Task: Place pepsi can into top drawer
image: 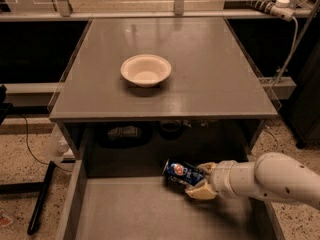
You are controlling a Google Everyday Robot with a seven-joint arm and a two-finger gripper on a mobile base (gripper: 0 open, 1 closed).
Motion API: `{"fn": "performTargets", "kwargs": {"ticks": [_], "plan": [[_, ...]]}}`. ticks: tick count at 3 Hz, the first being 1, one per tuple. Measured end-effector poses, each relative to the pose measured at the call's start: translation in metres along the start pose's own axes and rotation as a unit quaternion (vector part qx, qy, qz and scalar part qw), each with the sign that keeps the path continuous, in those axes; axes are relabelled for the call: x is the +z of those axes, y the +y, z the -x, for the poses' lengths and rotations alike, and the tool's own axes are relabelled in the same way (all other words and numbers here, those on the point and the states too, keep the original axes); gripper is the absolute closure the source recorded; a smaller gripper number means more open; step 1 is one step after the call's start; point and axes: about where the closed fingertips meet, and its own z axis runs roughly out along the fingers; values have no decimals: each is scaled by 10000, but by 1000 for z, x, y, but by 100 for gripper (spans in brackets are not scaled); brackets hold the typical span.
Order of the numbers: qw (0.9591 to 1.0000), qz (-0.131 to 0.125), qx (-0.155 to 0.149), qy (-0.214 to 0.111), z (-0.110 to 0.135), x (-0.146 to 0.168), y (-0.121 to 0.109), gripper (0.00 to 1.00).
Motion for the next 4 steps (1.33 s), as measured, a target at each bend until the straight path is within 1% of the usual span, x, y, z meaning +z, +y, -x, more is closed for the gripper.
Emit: {"fn": "performTargets", "kwargs": {"ticks": [3, 4], "plan": [[10000, 1, -1, 0, 0, 0, 0, 13], [10000, 1, -1, 0, 0, 0, 0, 0]]}}
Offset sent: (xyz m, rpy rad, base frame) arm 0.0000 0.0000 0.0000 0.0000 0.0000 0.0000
